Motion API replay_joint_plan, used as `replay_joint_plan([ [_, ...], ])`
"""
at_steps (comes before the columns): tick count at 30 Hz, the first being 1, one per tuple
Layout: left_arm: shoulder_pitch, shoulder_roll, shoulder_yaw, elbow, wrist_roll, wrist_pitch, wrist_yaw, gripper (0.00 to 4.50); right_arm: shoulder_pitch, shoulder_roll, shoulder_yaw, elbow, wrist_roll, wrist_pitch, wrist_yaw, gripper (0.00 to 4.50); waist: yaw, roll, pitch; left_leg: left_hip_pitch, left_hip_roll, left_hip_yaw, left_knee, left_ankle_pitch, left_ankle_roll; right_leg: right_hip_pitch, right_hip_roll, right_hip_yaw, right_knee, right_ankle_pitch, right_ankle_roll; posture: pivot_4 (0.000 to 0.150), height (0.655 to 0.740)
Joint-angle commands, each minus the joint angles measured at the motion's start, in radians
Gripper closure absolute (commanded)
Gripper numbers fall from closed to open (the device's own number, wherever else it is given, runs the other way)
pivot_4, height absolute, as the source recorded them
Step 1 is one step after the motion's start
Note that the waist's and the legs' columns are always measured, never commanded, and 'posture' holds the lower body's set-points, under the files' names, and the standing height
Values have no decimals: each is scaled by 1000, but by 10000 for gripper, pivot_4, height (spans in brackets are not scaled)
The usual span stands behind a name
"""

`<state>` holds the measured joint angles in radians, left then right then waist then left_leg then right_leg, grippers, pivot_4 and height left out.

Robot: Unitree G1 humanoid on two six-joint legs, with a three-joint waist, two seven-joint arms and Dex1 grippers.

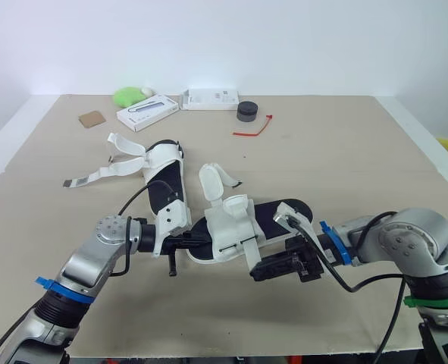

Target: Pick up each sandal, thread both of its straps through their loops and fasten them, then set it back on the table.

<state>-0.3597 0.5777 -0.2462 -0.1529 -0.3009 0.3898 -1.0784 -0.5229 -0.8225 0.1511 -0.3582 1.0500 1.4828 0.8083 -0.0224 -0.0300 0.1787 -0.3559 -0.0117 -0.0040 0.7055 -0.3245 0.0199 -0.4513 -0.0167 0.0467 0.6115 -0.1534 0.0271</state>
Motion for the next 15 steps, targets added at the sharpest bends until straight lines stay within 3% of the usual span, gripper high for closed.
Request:
replay_joint_plan([
  [1, 1, 9, -9, -2, 15, -6, -4, 45000, 2, -15, 0, -32, -5, -18, 30, 44569, 0, 0, 0, 0, 0, 0, 0, 0, 0, 0, 0, 0, 0, 0, 0, 1500, 7400],
  [15, 9, 3, -14, -8, 19, -6, -3, 45000, 50, -183, 72, -140, -13, -77, 235, 44569, 0, 0, 0, 0, 0, 0, 0, 0, 0, 0, 0, 0, 0, 0, 1, 1500, 7400],
])
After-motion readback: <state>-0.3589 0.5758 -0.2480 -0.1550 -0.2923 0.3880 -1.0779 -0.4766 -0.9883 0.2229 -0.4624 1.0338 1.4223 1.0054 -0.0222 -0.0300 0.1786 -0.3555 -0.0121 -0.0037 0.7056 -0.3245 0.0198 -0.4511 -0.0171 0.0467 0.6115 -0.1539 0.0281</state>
